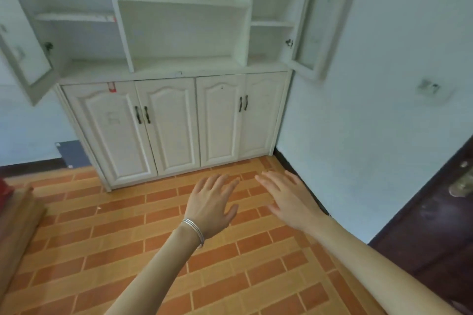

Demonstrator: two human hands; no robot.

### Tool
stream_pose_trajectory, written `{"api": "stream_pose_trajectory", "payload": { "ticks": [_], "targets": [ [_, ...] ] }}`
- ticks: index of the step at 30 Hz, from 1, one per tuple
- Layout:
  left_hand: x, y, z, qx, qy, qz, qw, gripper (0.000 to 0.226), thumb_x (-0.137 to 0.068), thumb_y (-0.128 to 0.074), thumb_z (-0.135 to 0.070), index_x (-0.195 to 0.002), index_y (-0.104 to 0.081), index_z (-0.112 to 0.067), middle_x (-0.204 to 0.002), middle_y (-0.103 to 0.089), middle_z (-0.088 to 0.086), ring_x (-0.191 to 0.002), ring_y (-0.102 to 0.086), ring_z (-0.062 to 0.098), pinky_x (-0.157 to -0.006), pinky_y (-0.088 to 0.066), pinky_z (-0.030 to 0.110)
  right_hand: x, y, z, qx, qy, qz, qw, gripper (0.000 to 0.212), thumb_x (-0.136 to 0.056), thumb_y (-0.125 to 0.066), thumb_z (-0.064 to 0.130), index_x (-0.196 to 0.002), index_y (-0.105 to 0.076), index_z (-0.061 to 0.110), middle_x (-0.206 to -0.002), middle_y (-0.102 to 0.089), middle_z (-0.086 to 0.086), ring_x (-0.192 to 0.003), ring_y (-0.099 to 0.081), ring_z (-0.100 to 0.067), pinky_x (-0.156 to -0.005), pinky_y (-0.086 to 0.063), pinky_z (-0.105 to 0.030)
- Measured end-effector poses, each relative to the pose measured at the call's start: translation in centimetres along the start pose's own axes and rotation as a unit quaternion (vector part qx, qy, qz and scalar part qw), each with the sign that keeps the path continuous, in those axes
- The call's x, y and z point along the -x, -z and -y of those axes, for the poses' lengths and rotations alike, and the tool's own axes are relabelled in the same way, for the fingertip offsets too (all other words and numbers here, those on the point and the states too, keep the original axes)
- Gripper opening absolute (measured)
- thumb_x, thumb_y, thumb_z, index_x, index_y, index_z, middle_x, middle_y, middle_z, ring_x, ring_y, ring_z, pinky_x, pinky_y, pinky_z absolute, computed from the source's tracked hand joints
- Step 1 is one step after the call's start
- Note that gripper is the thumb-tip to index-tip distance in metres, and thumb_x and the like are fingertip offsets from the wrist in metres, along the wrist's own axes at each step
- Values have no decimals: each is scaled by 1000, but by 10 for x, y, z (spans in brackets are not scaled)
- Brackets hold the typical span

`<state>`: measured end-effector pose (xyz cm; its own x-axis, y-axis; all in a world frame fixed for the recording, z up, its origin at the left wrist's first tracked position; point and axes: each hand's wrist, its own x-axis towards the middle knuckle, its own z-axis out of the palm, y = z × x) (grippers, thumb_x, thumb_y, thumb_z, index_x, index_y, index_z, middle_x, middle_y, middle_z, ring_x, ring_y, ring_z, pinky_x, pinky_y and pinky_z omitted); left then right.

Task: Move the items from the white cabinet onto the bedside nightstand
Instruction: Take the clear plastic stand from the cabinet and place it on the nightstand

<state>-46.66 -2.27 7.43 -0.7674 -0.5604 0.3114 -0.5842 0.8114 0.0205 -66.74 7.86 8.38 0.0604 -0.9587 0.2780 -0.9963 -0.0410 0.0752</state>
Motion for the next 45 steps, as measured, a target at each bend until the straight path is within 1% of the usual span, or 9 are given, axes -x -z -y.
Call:
{"api": "stream_pose_trajectory", "payload": {
  "ticks": [4,12,15,21,25,28,33,38,45],
  "targets": [
    [-70,-7,1,-1,-18,-11,1000,58,-82,-35,-52,-126,-56,-21,-125,-59,5,-114,-56,27,-93,-46,45,-27,-4,-53,17,-26,-34,999,68,-76,-75,29,-136,-47,13,-134,-53,-6,-122,-50,-21,-104,-34,-47],
    [-217,-36,40,-9,-38,1,999,65,-83,-27,-55,-136,-46,-23,-136,-52,5,-126,-46,28,-103,-36,47,-127,-22,-147,46,-65,-48,996,61,-79,-71,32,-133,-49,15,-134,-52,-4,-123,-49,-19,-106,-27,-44],
    [-288,-34,59,-11,-52,-33,998,62,-83,-31,-53,-132,-52,-21,-129,-57,7,-119,-53,30,-97,-41,48,-177,-16,-188,71,-65,-45,994,61,-78,-72,29,-133,-49,15,-132,-54,-8,-122,-51,-22,-105,-30,-47],
    [-411,-17,88,-8,-73,-91,993,60,-83,-32,-51,-127,-57,-19,-120,-63,5,-108,-60,27,-91,-46,46,-268,18,-264,83,-79,-70,991,59,-93,-52,31,-146,-28,18,-149,-33,-5,-136,-30,-19,-112,-14,-42],
    [-458,-12,101,-9,-86,-144,986,54,-83,-35,-46,-118,-63,-17,-104,-68,0,-93,-65,22,-81,-50,40,-306,23,-298,83,-82,-145,983,52,-84,-66,26,-131,-51,12,-129,-56,-8,-120,-52,-23,-103,-33,-48],
    [-485,-20,108,-11,-90,-169,981,50,-84,-37,-44,-115,-65,-17,-101,-68,0,-91,-65,22,-81,-50,39,-328,10,-324,81,-74,-180,978,48,-79,-71,24,-123,-58,12,-118,-63,-7,-107,-60,-23,-95,-43,-48],
    [-532,-49,113,-26,-76,-177,981,48,-83,-39,-43,-113,-66,-17,-99,-68,-1,-91,-64,22,-80,-51,38,-363,-26,-378,58,-58,-157,984,45,-81,-64,30,-123,-59,15,-118,-63,-6,-105,-61,-23,-92,-45,-44],
    [-606,-57,111,-40,-48,-179,982,48,-80,-40,-42,-112,-65,-18,-103,-67,1,-94,-64,22,-81,-50,37,-415,-30,-451,39,-27,-145,988,48,-88,-61,30,-132,-51,16,-130,-55,-7,-115,-54,-26,-98,-39,-42],
    [-705,-74,106,-57,-22,-183,981,48,-79,-40,-41,-115,-63,-17,-108,-65,3,-102,-61,24,-86,-48,39,-488,-44,-536,55,15,-181,982,50,-74,-76,25,-120,-61,14,-113,-65,-6,-98,-63,-26,-85,-49,-41]
  ]
}}
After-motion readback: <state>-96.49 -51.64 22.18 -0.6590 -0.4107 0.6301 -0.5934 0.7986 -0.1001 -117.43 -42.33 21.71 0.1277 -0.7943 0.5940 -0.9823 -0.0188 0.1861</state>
